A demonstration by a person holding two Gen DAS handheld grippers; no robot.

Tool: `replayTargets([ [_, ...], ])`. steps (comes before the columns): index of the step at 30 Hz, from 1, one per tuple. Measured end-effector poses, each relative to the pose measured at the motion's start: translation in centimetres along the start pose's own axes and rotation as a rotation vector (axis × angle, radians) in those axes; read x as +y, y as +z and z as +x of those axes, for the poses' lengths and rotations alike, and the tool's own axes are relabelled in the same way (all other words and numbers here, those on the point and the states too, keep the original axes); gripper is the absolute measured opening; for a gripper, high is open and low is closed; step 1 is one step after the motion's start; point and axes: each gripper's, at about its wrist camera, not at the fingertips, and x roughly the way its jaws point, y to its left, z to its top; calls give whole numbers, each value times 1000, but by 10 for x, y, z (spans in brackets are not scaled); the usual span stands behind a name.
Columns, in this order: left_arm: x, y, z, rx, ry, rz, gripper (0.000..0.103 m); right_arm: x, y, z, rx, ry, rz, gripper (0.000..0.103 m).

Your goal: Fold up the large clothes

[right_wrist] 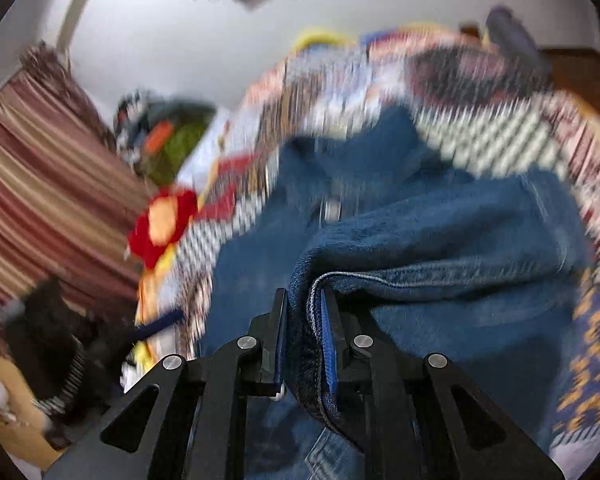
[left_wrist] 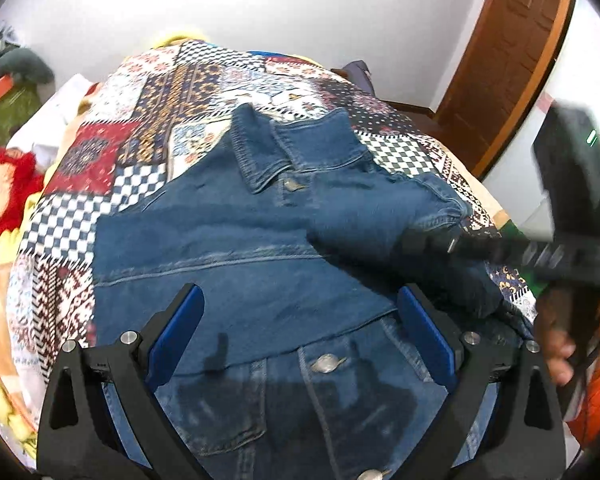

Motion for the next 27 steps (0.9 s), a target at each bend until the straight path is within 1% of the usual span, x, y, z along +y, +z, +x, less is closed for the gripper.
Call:
replayTargets([
  [1, 4, -3, -2, 2, 5, -2, 98, -1, -7, 11, 39, -12, -2, 13],
  [5, 11, -11, -5, 1, 22, -11, 98, -5, -28, 34, 129, -85, -28, 13],
  [8, 12, -15, -5, 4, 25, -21, 98, -9, -44, 33, 180, -153, -53, 13],
  [10, 10, -16, -6, 5, 27, -19, 98, -9, -48, 35, 203, -176, -57, 14],
  [12, 7, -15, -5, 8, 32, -10, 98, -11, -51, 29, 216, -178, -55, 14],
  [16, -6, -9, -5, 11, 43, 27, 98, -19, -52, 9, 230, -137, -4, 14],
  [18, -13, -5, -5, 8, 46, 45, 98, -20, -54, -2, 230, -112, 3, 14],
  [21, -27, 5, -5, -4, 43, 77, 98, -19, -57, -25, 207, -119, -22, 14],
  [23, -41, 13, -3, -9, 41, 108, 98, -22, -58, -44, 156, -137, -48, 14],
  [27, -73, 28, 10, 0, 31, 188, 98, -44, -53, -86, 46, -221, -43, 14],
])
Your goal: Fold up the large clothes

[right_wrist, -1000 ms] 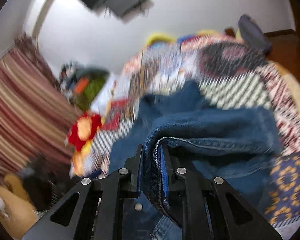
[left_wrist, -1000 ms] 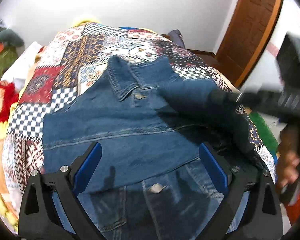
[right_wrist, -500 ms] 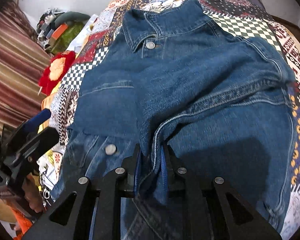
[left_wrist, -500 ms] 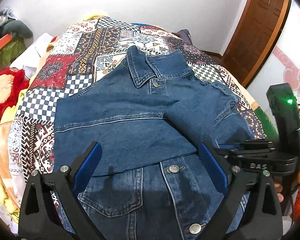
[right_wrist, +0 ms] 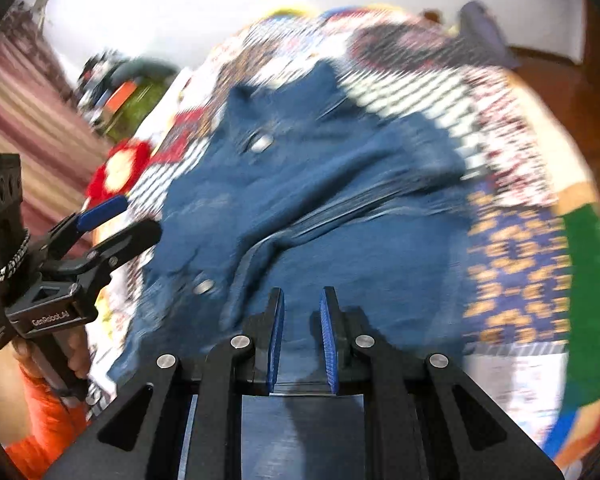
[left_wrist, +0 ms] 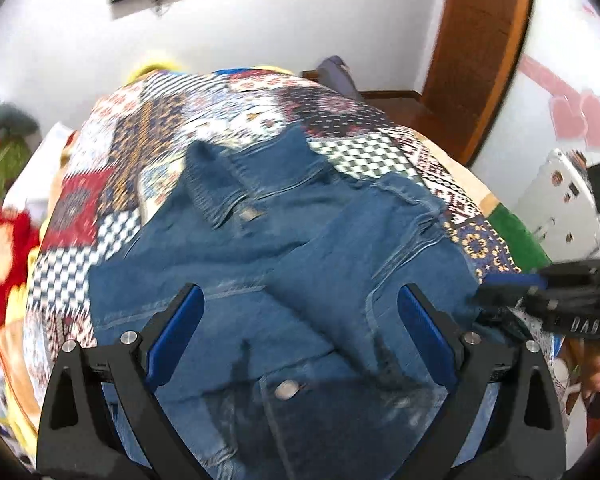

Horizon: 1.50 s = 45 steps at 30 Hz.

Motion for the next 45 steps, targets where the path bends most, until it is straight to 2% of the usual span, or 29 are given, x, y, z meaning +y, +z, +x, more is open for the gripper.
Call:
replayTargets([
  [5, -41, 23, 31, 47, -63, 98, 98, -54, 3, -36, -114, -133, 84, 14],
  [8, -67, 30, 56, 82, -107, 168, 98, -75, 3, -44, -143, -236, 99, 14],
  [10, -83, 33, 77, 115, -132, 208, 96, -89, 0, -47, -143, -257, 117, 14],
  [11, -89, 35, 85, 129, -138, 219, 91, -95, -1, -45, -137, -251, 128, 14],
  [13, -99, 37, 108, 181, -141, 245, 65, -104, -6, -42, -122, -237, 151, 14],
  [15, -103, 38, 129, 228, -147, 250, 55, -109, -9, -38, -110, -234, 161, 14],
  [17, -102, 40, 148, 266, -163, 238, 51, -111, -12, -32, -97, -228, 168, 14],
  [20, -93, 44, 159, 282, -213, 178, 39, -113, -15, -23, -77, -212, 172, 14],
  [21, -91, 46, 159, 284, -224, 160, 25, -113, -15, -19, -72, -210, 172, 14],
  [22, -84, 49, 158, 289, -251, 117, 12, -113, -15, -16, -62, -209, 171, 14],
  [25, -69, 56, 146, 264, -295, 48, 8, -112, -13, -8, -42, -210, 168, 14],
  [27, -61, 63, 129, 216, -274, 44, 8, -109, -10, -5, -37, -204, 159, 14],
  [30, -45, 75, 90, 123, -264, 34, 7, -99, -1, -5, -49, -213, 125, 14],
  [34, -8, 89, 25, -48, -231, -7, 1, -79, 13, -7, -72, -221, 66, 14],
  [36, 17, 89, -10, -131, -203, -37, 1, -66, 19, -7, -85, -214, 42, 14],
  [38, 38, 84, -33, -179, -165, -59, 1, -53, 22, -5, -84, -206, 12, 14],
  [41, 67, 67, -49, -173, -134, -84, 1, -37, 23, 8, -48, -214, -32, 14],
  [45, 80, 33, -43, -86, -40, -39, 3, -30, 17, 39, 51, -208, -51, 14],
])
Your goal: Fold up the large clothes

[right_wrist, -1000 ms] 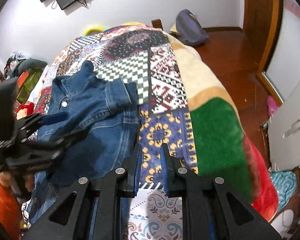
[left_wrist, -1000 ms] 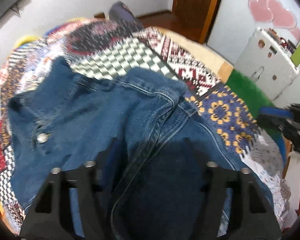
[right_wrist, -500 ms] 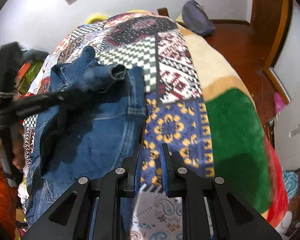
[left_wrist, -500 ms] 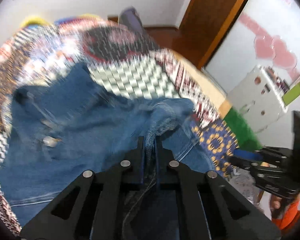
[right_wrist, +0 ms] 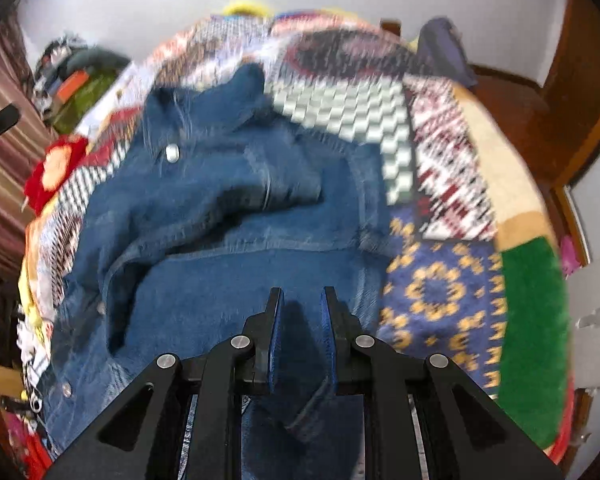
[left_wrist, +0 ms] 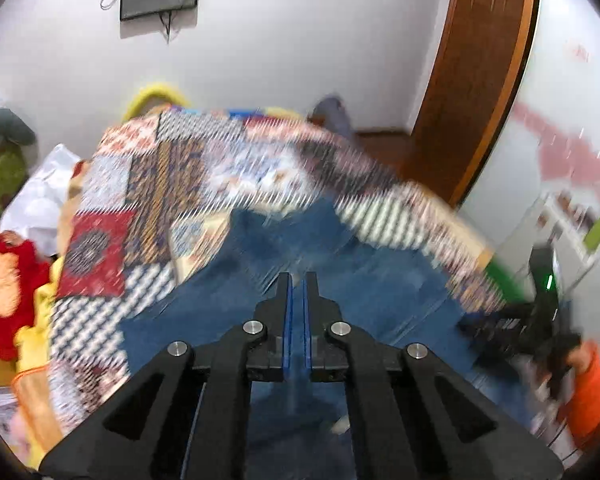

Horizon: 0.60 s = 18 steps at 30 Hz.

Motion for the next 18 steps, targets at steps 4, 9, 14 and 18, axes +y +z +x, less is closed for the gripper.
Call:
replayTargets([
  [4, -3, -32, 22, 112, 24, 57, 29, 4, -10, 32, 69, -30, -37, 14],
  [9, -32, -46, 46, 164, -37, 119, 58, -3, -12, 31, 60, -42, -34, 14],
  [14, -83, -32, 82, 213, -125, 190, 96, -8, -15, 29, 55, -25, -2, 14],
  [18, -115, -30, 125, 269, -68, 291, 97, -11, -18, 28, 35, -9, 3, 14],
])
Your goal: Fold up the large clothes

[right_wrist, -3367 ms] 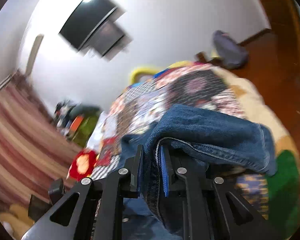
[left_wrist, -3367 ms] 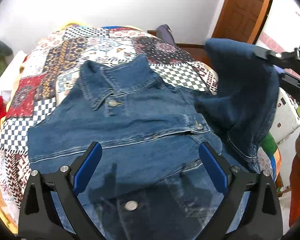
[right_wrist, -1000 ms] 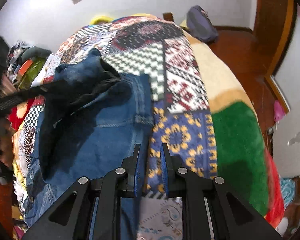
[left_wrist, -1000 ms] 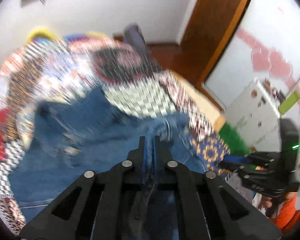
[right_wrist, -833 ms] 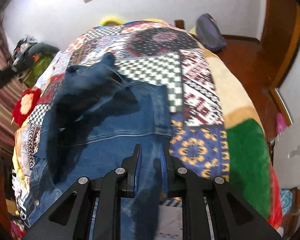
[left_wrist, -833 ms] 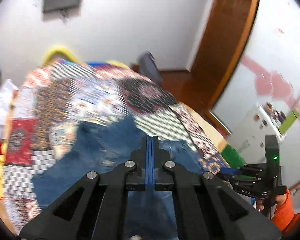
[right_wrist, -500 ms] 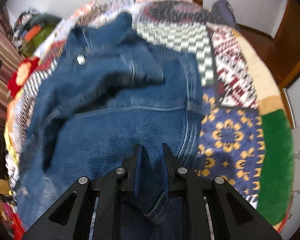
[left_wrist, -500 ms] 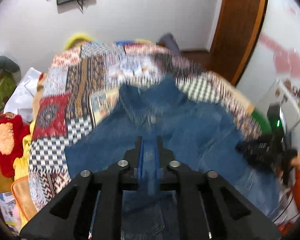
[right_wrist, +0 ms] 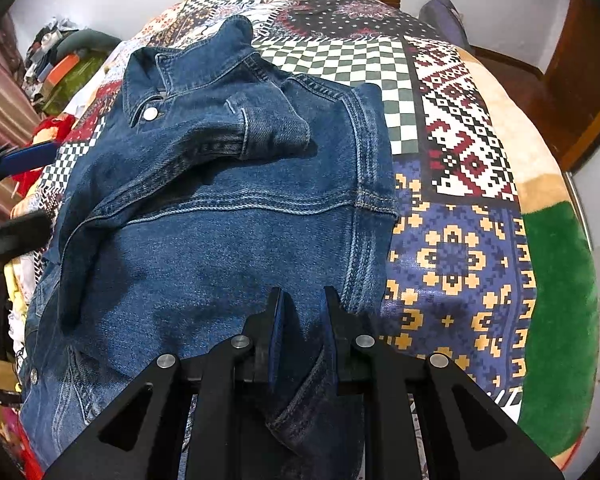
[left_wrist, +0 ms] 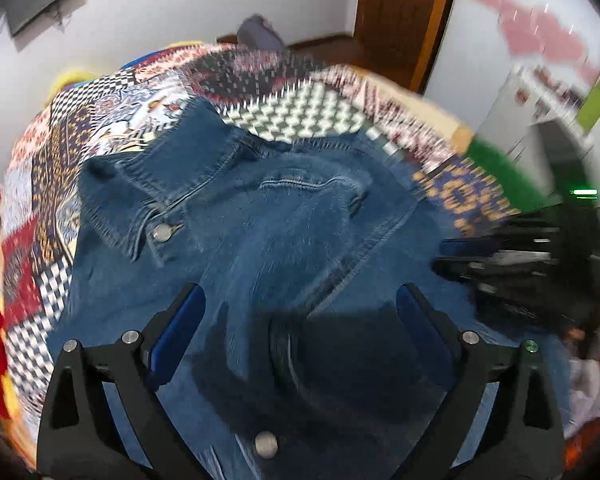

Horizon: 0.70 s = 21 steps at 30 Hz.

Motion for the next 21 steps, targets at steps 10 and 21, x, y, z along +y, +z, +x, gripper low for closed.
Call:
replayTargets([
  [10, 23, 16, 41, 1, 118, -76, 15, -11, -3, 1, -16, 69, 37, 14],
  [21, 108, -3, -96, -333, 76, -315, 10, -3, 34, -24, -38, 74, 73, 14],
])
